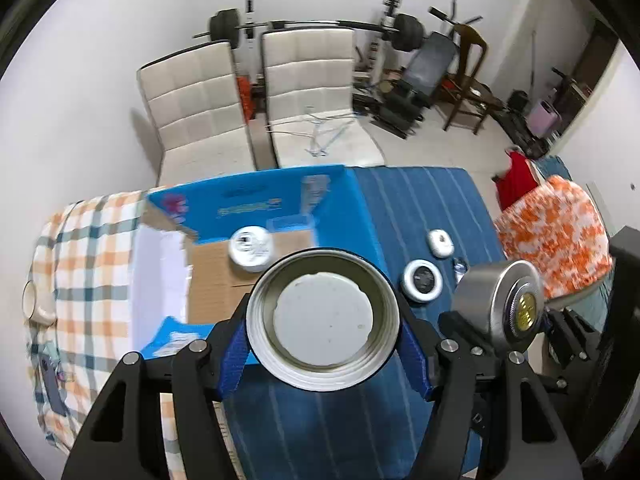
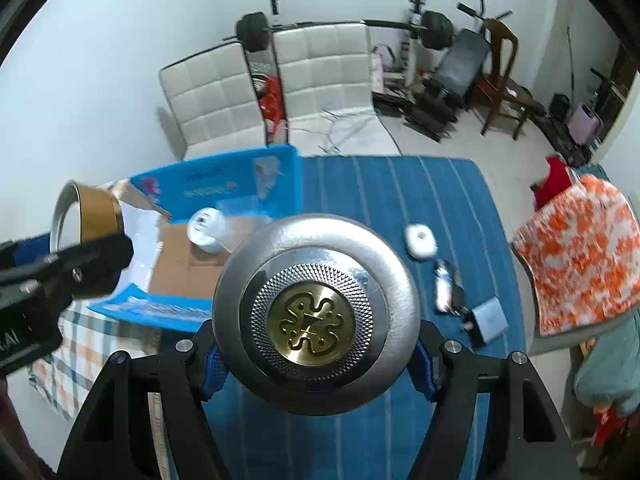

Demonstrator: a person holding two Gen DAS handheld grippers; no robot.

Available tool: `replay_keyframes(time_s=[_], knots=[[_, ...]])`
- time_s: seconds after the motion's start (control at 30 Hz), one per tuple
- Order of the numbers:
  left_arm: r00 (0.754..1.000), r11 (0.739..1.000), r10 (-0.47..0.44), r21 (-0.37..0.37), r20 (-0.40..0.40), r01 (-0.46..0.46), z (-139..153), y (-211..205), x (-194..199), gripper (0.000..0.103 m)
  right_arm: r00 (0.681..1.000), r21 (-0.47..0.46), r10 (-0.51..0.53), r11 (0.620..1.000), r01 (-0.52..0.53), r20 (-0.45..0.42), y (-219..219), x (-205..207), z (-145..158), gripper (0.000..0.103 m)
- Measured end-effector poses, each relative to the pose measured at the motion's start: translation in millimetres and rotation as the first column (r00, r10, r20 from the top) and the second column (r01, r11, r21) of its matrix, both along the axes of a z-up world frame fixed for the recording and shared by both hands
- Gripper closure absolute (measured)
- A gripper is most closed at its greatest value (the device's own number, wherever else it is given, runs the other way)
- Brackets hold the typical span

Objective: Organize rigid objects
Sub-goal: 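Carry the tin lid and speaker into the blue box and release both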

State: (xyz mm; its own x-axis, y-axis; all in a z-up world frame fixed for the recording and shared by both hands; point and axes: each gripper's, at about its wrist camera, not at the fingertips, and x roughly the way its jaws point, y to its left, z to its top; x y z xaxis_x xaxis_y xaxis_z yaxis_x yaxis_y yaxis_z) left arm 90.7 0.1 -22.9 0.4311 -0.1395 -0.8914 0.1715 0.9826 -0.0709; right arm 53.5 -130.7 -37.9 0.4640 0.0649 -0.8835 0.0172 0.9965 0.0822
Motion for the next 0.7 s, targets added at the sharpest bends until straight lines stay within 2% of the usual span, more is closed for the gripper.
replay_keyframes(time_s=[0.2, 0.47, 0.57, 0.7], knots=[[0.997, 0.997, 0.081, -0.008, 0.001, -0.081, 0, 47, 5, 0.041, 0.998, -0.004, 0.054, 0.999, -0.054, 0.013, 49, 19, 8, 0.030], [0.991, 0.991, 0.131, -0.020, -0.008, -0.131, -7, 88, 23, 0.041, 0.999, -0.003, 0.048, 0.999, -0.048, -0.006, 75, 40, -2, 0.030], [0.992, 0.992, 0.126, -0.027, -0.029, -0.127, -18, 98, 33, 0.041, 0.999, -0.007, 0.029, 1.000, -0.029, -0.024, 78, 47, -14, 0.030], [0.985, 0.989, 0.122, -0.069, -0.124, -0.131, -54, 115, 57, 0.041, 0.996, -0.012, 0.001, 1.000, -0.002, -0.087, 84, 64, -50, 0.030]])
